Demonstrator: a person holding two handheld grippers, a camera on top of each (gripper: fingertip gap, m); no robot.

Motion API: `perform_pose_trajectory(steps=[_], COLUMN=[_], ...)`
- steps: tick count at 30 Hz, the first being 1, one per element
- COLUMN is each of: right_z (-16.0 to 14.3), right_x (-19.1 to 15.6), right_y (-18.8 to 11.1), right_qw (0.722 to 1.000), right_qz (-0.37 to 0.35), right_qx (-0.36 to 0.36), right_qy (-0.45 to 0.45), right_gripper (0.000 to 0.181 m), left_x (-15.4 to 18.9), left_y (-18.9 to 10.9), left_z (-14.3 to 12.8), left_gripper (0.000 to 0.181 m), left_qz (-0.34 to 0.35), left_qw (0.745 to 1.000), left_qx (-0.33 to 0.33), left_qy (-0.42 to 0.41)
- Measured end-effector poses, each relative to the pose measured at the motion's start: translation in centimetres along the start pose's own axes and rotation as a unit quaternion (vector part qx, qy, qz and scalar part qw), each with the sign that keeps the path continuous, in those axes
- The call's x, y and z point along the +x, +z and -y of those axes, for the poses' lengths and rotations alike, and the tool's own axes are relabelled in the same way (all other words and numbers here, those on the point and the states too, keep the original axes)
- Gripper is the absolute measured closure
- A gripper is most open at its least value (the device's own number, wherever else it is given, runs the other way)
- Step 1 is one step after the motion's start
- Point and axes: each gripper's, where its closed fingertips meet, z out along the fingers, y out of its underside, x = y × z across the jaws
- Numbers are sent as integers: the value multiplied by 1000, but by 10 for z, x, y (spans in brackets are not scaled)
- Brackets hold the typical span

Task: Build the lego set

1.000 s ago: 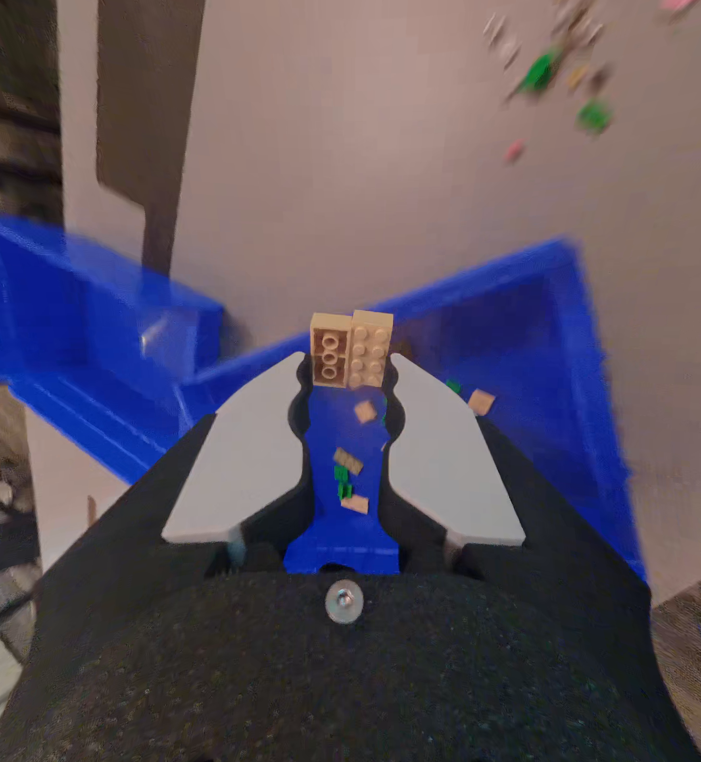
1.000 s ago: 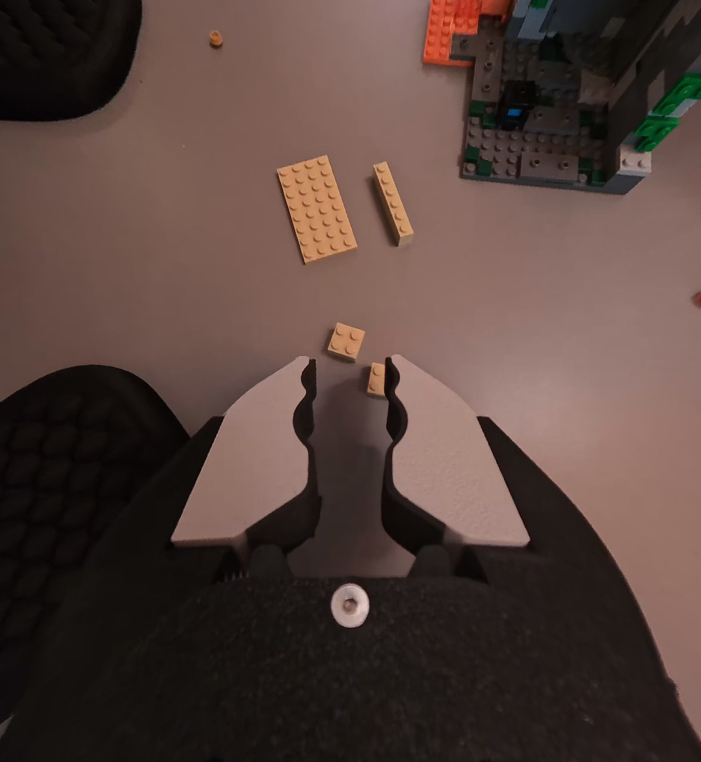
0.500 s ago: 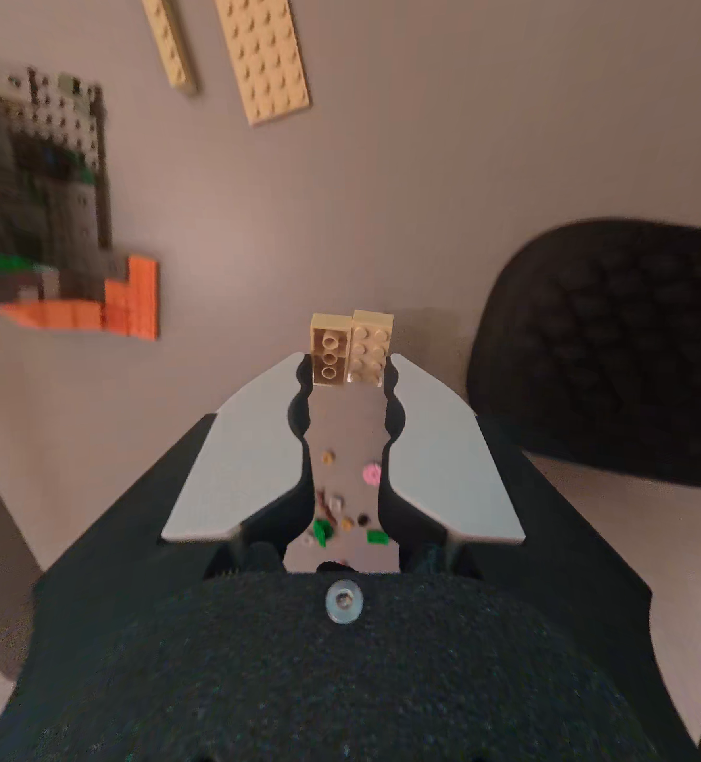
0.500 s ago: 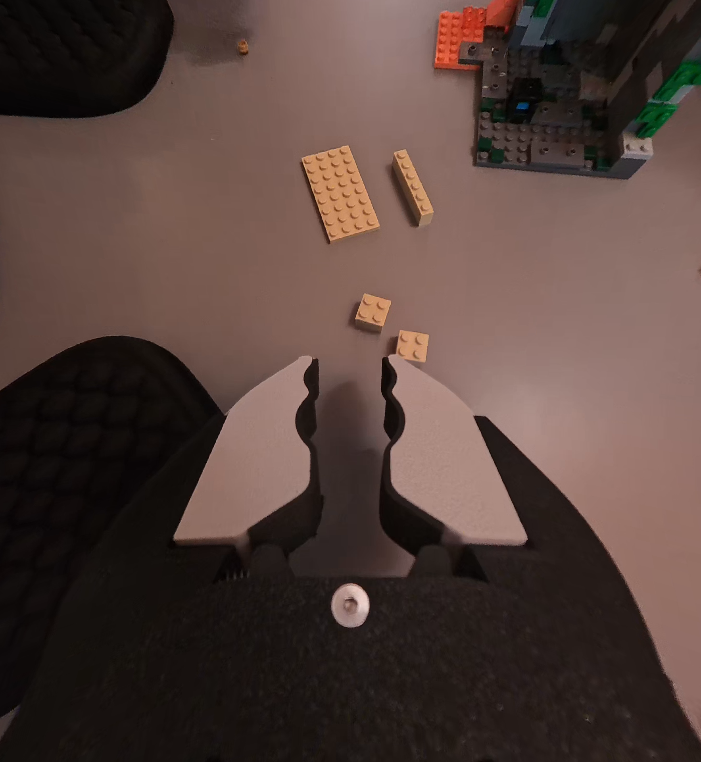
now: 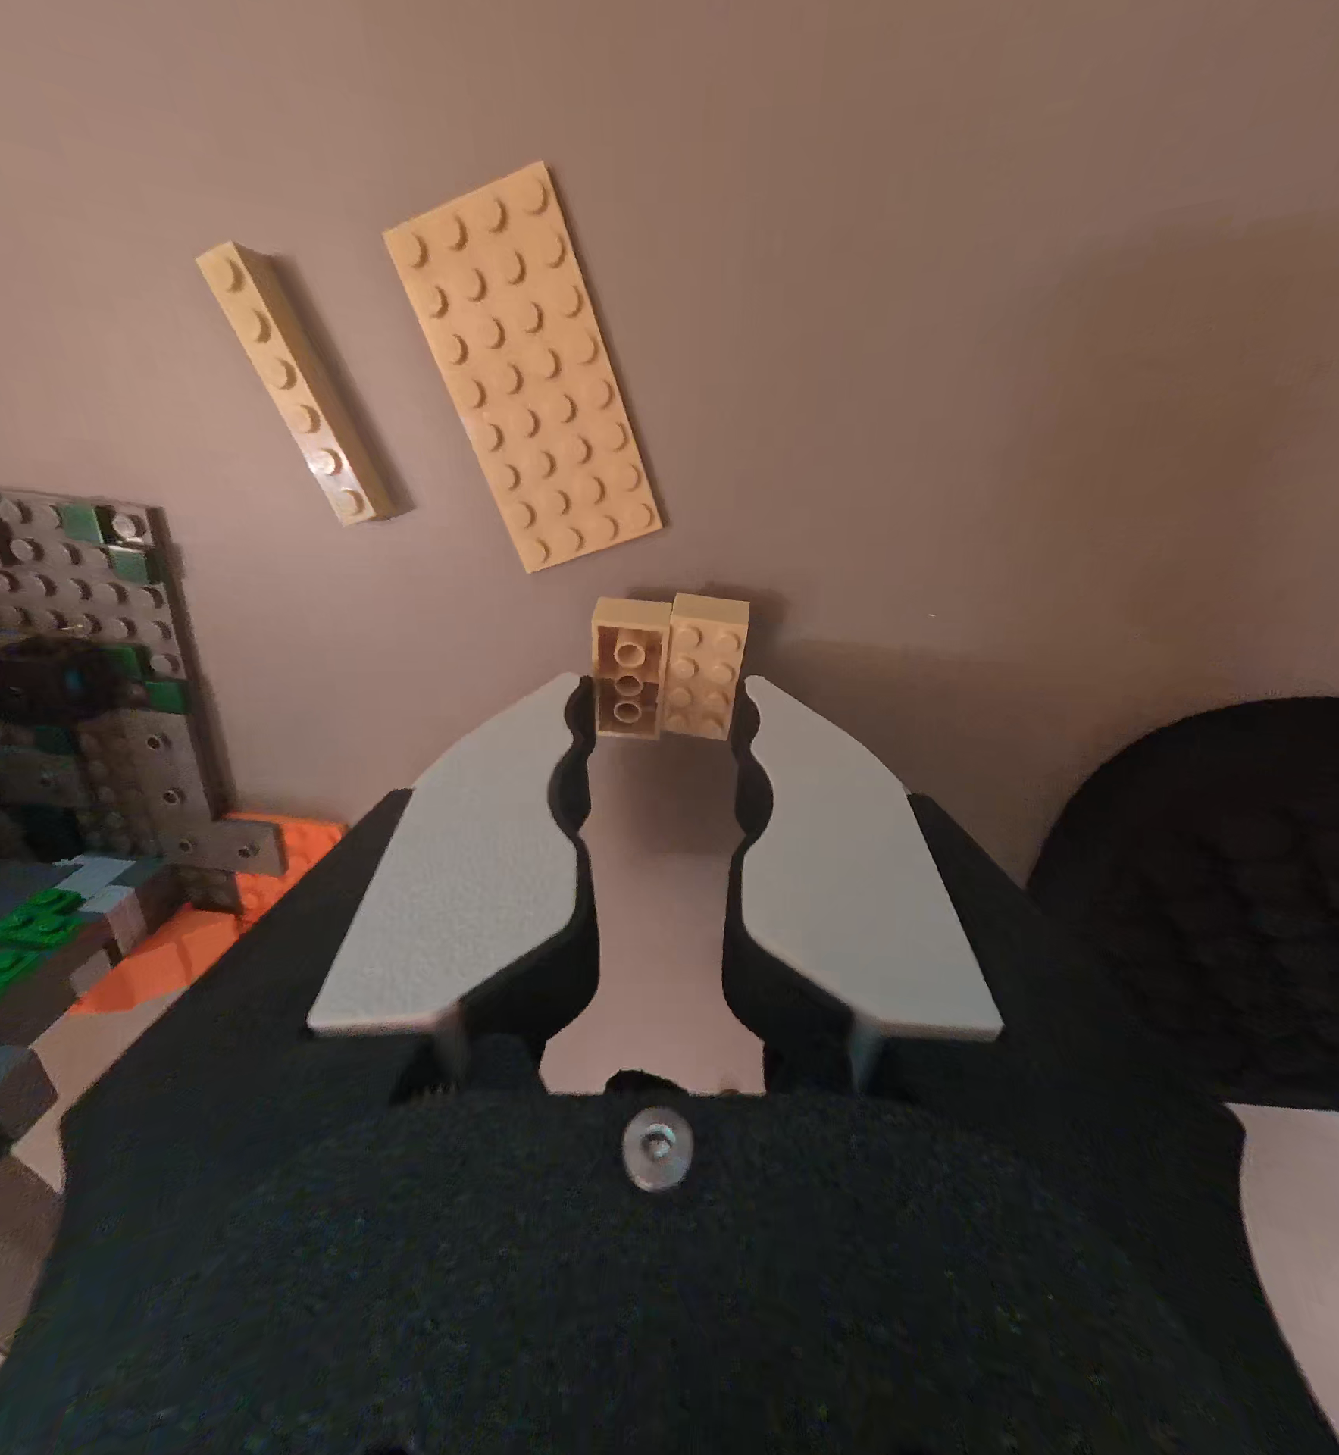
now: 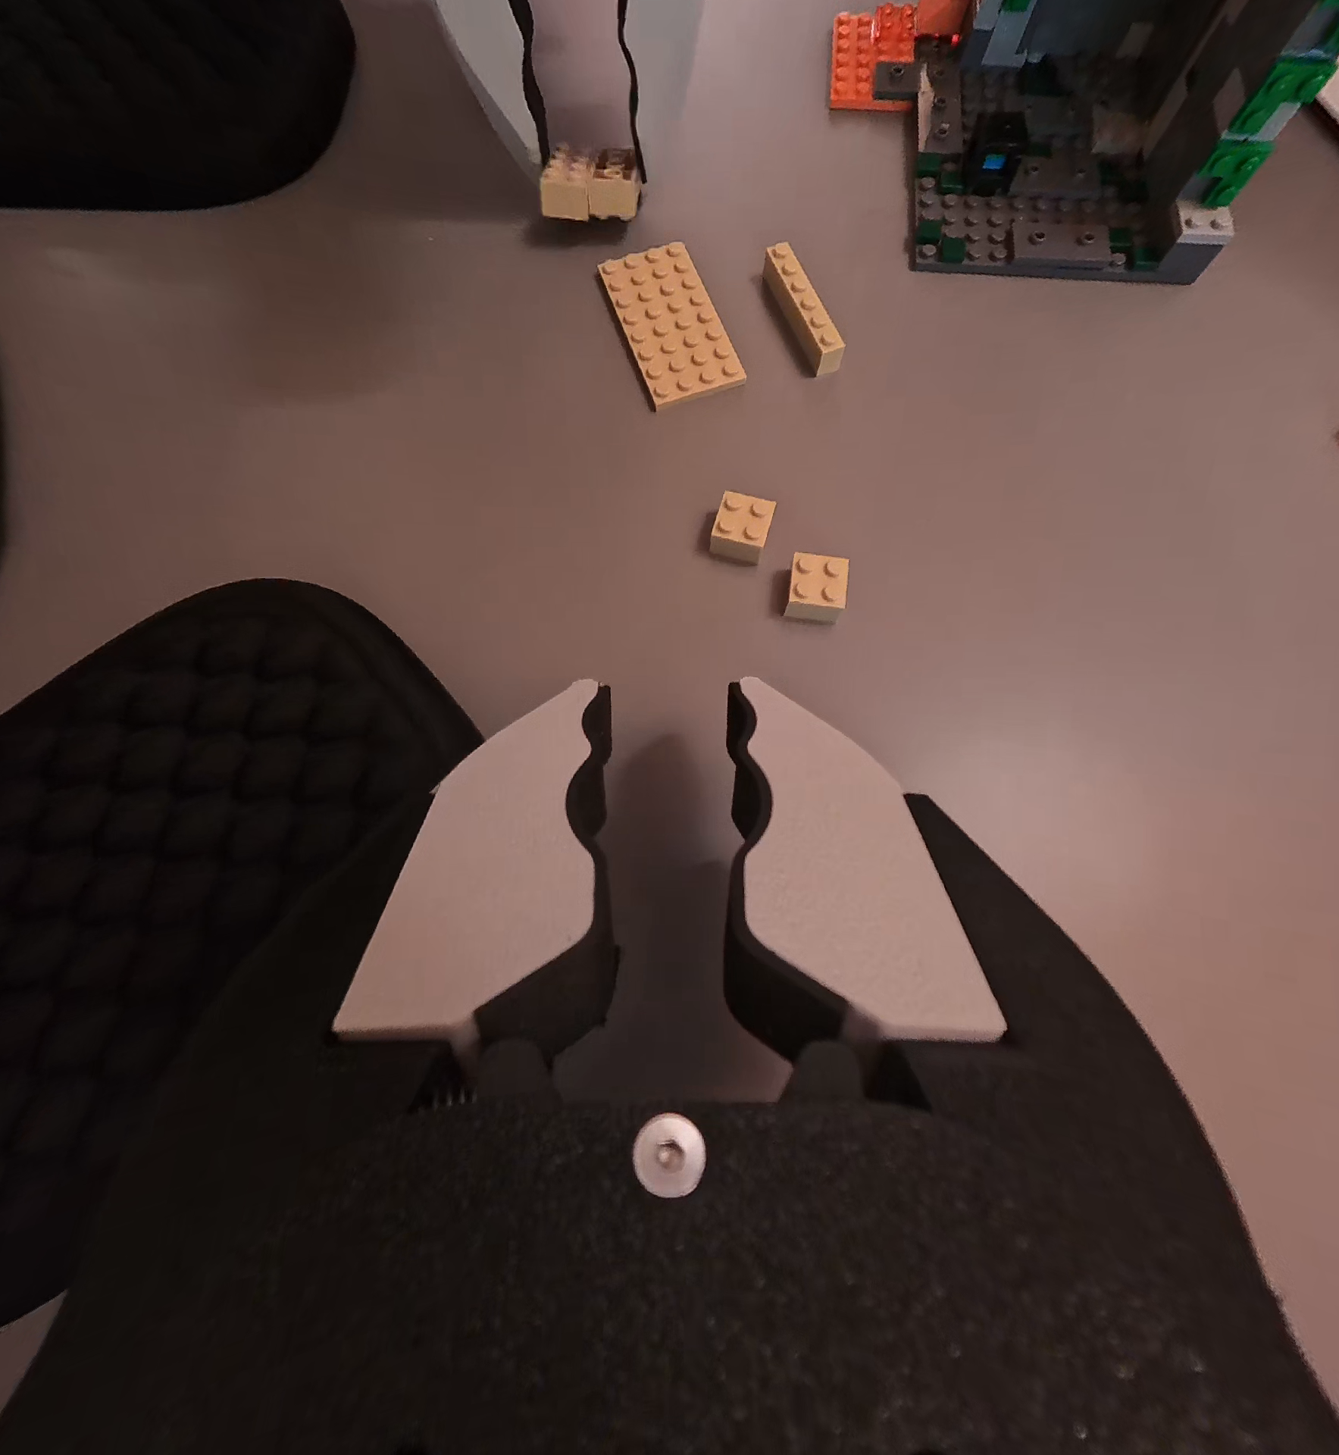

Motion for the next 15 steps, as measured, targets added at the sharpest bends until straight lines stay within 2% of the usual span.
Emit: perform_pose_trajectory(steps=[2, 4, 6, 12, 15], right_z=[-3, -5, -6, -6, -6], right_x=[0, 0, -1, -2, -2], right_y=[-2, -2, -3, -1, 0], right_qw=[1000, 1000, 1000, 1000, 1000], right_qz=[-1, -1, -1, 1, 2], right_qx=[3, 6, 9, 16, 18], right_qy=[3, 6, 8, 8, 8], right_gripper=[153, 153, 153, 154, 154], left_x=[0, 2, 6, -16, -24], left_y=[0, -1, -5, -19, -12], left_z=[0, -2, -2, -2, -6], left_gripper=[147, 133, 130, 150, 152], left_qz=[-1, -4, -11, 5, 17], left_qw=[1000, 1000, 1000, 995, 994], left_qx=[-3, -6, 5, 81, 85], left_qy=[-1, 0, -1, -61, -68])
